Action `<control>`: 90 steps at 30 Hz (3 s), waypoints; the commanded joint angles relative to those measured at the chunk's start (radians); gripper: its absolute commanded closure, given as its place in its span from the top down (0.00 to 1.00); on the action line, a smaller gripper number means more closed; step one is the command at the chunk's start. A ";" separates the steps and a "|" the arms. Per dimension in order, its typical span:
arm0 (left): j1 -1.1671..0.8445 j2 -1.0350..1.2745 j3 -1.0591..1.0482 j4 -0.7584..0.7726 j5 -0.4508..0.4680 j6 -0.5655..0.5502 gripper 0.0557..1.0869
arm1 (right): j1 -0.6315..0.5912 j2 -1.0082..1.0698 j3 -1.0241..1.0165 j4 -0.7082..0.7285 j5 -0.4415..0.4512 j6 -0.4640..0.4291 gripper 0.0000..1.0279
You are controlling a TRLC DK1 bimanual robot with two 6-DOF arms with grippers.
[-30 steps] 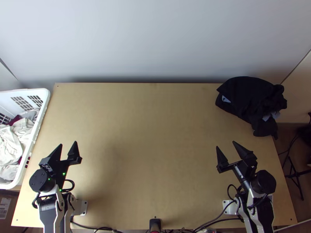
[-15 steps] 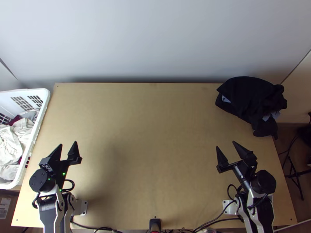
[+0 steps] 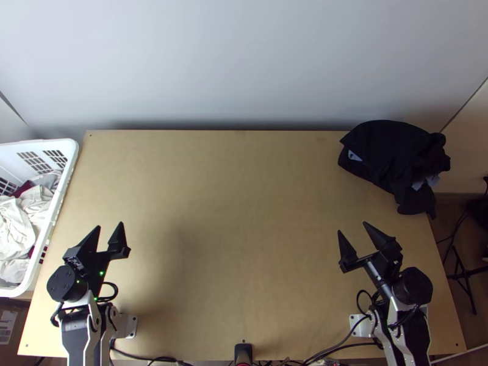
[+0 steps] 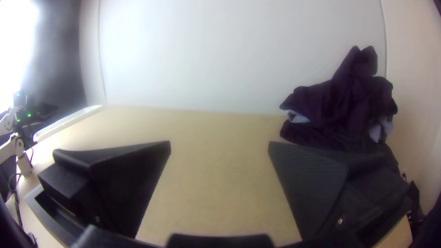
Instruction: Fold the t-shirt
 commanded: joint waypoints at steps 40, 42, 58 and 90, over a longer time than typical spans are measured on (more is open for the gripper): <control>-0.117 0.184 0.167 0.117 -0.196 0.208 0.95 | -0.181 0.200 0.189 0.083 0.042 -0.167 0.95; -0.082 0.278 0.252 0.084 -0.196 0.203 0.95 | -0.168 0.249 0.258 0.054 0.045 -0.159 0.95; -0.120 0.723 0.829 -0.229 -0.184 0.122 0.95 | 0.021 0.730 0.775 -0.052 0.252 -0.141 0.95; 0.019 1.585 1.410 -0.294 -0.284 0.087 0.95 | 0.165 1.454 1.249 -0.094 0.431 -0.064 0.95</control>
